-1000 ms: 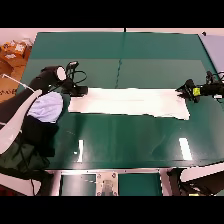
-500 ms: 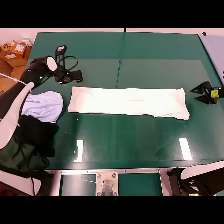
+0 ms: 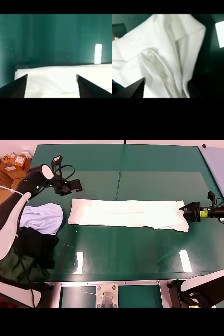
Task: Fold the shirts.
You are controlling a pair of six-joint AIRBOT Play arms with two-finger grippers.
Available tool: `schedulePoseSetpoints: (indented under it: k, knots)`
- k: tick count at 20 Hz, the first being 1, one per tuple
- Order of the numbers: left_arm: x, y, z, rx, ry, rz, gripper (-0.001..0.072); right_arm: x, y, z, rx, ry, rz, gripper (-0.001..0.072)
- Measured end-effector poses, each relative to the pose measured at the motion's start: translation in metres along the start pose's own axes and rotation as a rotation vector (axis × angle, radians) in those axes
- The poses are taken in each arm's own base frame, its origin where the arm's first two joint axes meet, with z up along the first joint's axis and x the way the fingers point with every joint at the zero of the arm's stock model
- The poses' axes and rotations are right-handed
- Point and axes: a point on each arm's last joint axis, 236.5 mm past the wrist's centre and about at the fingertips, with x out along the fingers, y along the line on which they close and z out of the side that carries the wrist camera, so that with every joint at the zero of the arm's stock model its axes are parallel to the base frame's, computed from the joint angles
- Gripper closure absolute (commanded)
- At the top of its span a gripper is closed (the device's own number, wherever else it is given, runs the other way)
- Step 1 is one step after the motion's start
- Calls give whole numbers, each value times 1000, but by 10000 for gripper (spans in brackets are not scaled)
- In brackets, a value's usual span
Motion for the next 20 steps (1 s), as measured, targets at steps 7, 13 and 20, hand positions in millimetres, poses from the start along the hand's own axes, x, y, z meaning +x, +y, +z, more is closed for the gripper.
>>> schedulePoseSetpoints:
  k: [7,13,20]
  knots:
    - [-1,-5,-19,16,82,-27,139,16,28,-7,-93,82,30,697]
    - [1,-77,-30,105,81,-237,681,-14,69,12,-177,48,13,697]
    - [66,-214,-116,205,150,-438,680,-55,191,-14,-329,34,-9,697]
